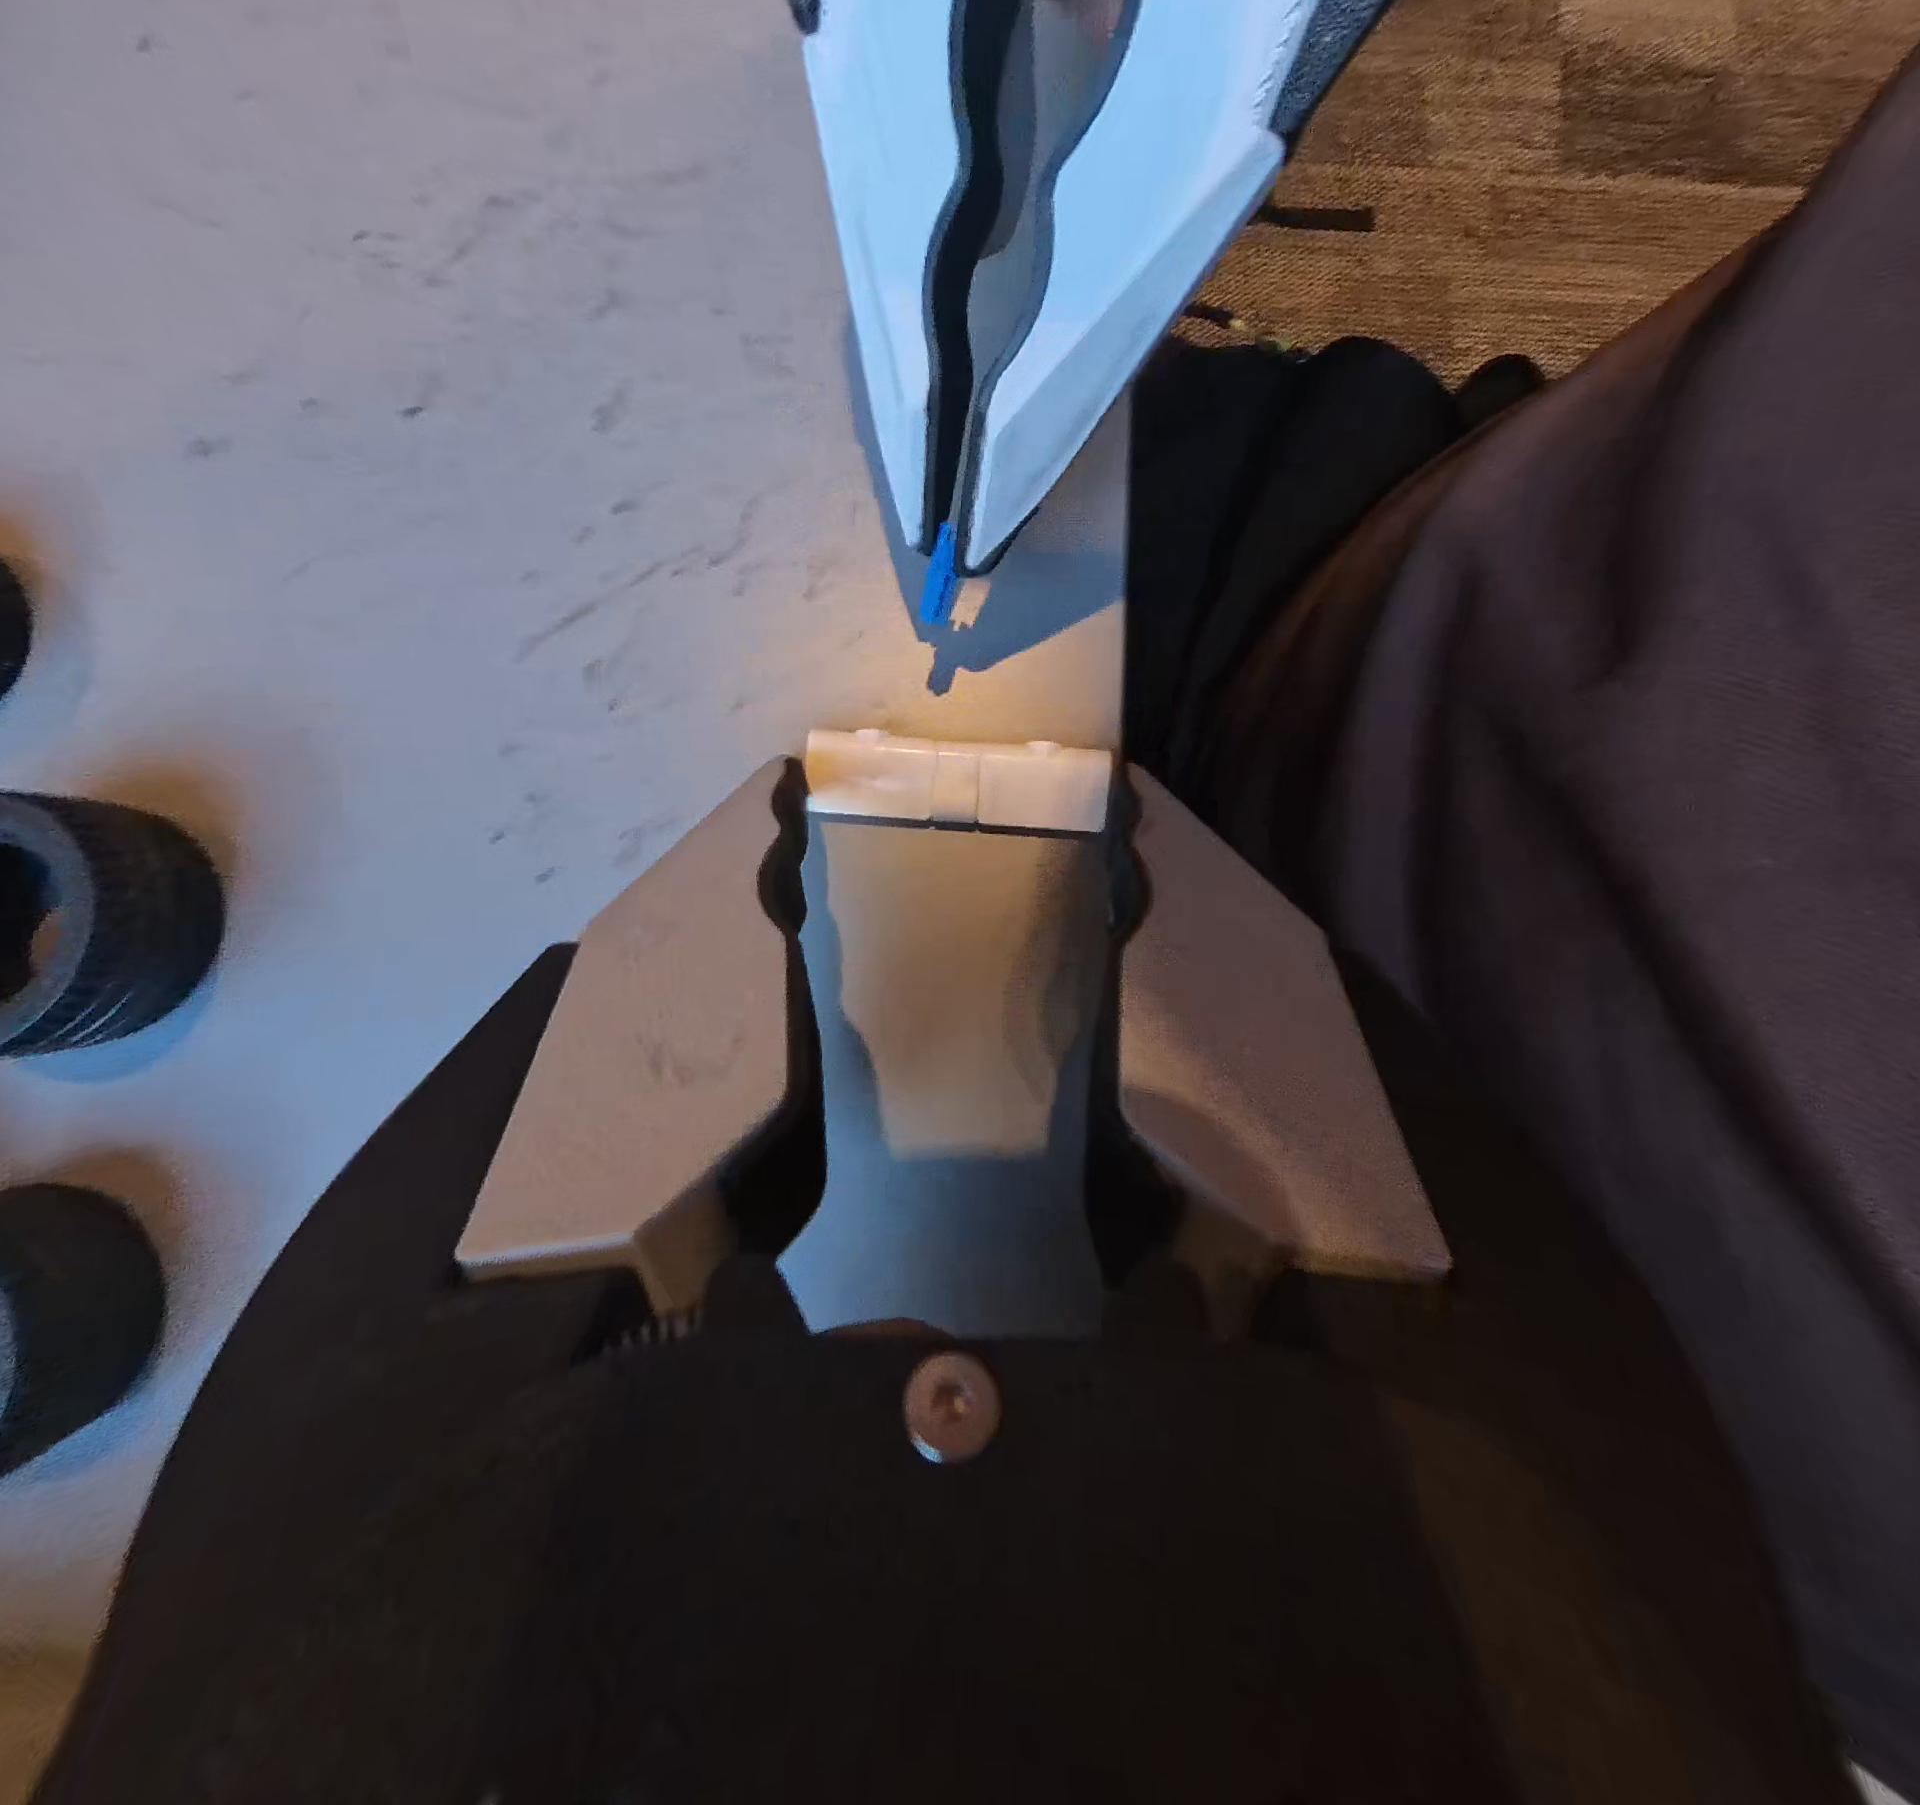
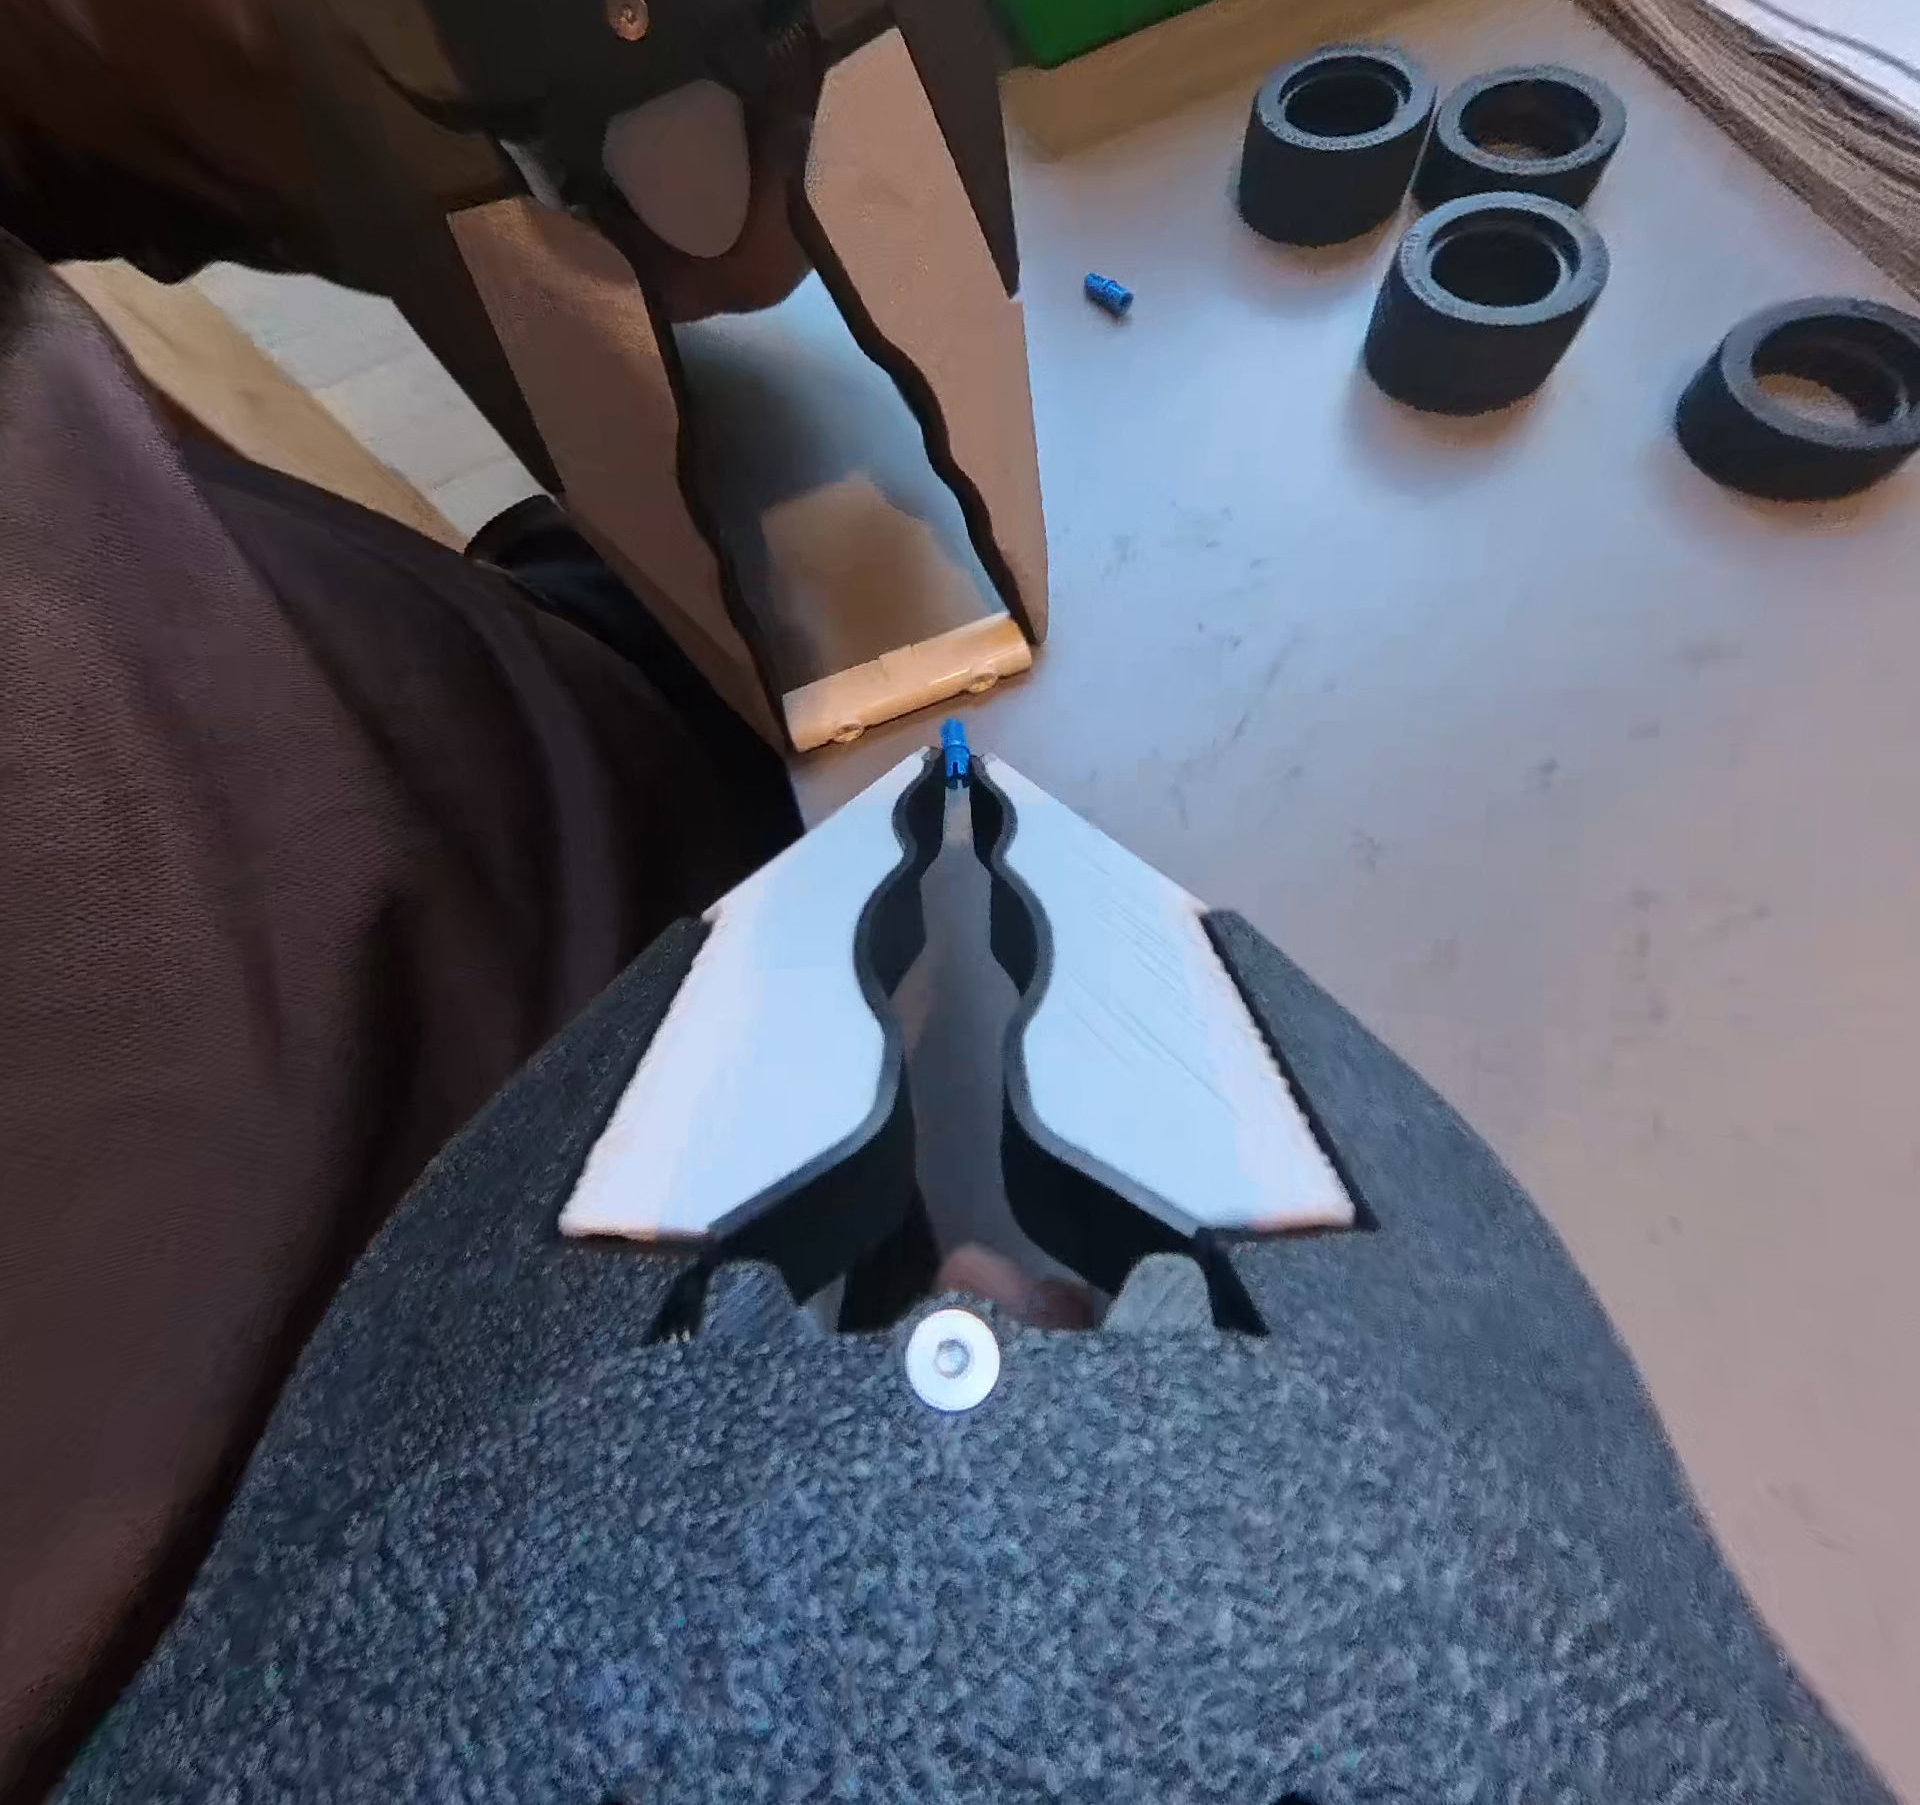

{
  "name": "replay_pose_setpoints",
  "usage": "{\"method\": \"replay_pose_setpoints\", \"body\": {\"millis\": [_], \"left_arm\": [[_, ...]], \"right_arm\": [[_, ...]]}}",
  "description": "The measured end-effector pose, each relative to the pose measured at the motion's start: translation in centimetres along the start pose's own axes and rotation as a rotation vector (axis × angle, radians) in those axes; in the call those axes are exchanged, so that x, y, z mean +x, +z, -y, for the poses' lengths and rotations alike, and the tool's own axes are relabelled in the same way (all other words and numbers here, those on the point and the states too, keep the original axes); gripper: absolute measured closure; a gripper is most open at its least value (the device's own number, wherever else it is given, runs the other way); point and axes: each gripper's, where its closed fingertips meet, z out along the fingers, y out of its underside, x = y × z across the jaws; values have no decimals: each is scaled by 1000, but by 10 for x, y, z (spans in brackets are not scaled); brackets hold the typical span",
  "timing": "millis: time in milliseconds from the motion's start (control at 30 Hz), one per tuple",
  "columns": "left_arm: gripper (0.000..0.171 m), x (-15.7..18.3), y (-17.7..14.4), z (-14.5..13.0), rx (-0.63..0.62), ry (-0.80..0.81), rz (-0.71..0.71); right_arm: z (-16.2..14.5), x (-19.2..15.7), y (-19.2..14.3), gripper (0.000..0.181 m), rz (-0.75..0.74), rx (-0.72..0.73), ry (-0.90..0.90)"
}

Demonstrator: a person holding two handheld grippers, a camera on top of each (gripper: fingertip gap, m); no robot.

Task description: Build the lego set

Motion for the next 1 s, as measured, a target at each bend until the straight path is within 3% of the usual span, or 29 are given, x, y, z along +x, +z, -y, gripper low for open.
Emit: {"method": "replay_pose_setpoints", "body": {"millis": [400, 1000], "left_arm": [[115, 18, 0, 0, 68, 163, -102], [115, 16, -4, -4, 112, 159, -156]], "right_arm": [[-10, -9, 12, 177, -95, 3, -17], [-4, -11, 21, 177, -98, 27, -9]]}}
